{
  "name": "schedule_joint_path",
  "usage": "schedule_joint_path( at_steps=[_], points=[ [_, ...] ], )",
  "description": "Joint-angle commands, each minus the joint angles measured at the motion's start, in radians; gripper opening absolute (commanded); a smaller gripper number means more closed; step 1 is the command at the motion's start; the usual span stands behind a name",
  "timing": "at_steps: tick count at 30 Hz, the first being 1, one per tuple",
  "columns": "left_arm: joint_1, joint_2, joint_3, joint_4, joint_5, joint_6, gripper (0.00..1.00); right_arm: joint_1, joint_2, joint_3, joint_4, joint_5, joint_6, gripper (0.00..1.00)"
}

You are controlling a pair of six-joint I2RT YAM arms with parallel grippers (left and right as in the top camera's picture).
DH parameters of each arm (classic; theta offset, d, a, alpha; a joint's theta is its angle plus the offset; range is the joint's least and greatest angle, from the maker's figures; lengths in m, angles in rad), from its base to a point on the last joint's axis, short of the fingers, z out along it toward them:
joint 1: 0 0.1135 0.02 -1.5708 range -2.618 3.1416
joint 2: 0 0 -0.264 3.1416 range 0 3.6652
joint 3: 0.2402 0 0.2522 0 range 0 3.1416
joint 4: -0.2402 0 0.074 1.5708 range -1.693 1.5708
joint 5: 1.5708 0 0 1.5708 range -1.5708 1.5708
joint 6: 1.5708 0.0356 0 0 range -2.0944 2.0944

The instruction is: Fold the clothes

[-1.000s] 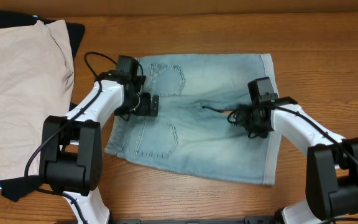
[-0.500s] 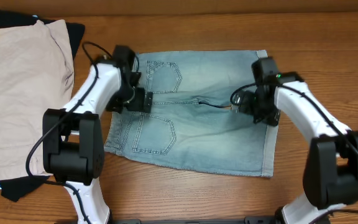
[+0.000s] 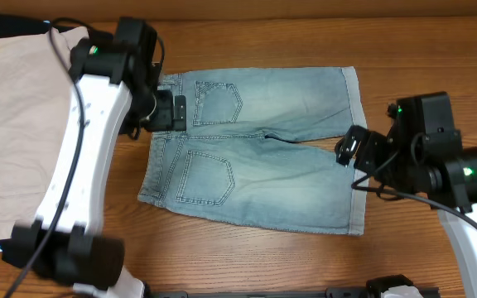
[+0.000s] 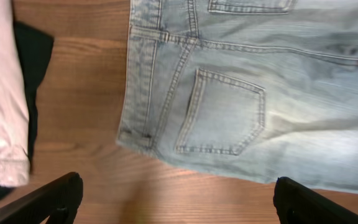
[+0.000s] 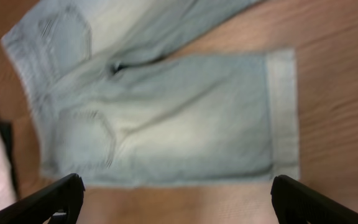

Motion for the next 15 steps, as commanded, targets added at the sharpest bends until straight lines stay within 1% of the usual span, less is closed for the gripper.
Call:
schedule_joint_path(
  at_steps=[1,3,6,9,11,12,15],
  points=[
    [-0.007,-0.12,-0.143,0.015,0.02,-0.136,1.0,0.003,0.006,-0.014,-0.037,-0.118,0.003,1.0],
    [-0.007,-0.172,-0.263,0.042,0.013,-0.195,1.0,0.003,0.017,-0.016,-0.082,-0.108,0.0,1.0],
    [-0.003,-0.246,-0.45,0.117,-0.019,-0.32,1.0,0.003,0.026,-0.038,-0.139,-0.047,0.02,1.0],
    [0.005,-0.302,-0.6,0.215,-0.073,-0.478,1.0,0.003,0.026,-0.114,-0.163,0.047,0.153,0.99],
    [0.01,-0.315,-0.667,0.267,-0.102,-0.566,1.0,0.003,0.026,-0.192,-0.153,0.09,0.251,0.99],
    [0.011,-0.315,-0.697,0.29,-0.119,-0.628,1.0,0.003,0.026,-0.23,-0.14,0.101,0.292,0.99],
    [0.016,-0.31,-0.769,0.348,-0.181,-0.748,1.0,0.003,0.026,-0.37,-0.055,0.106,0.393,0.97]
  ],
)
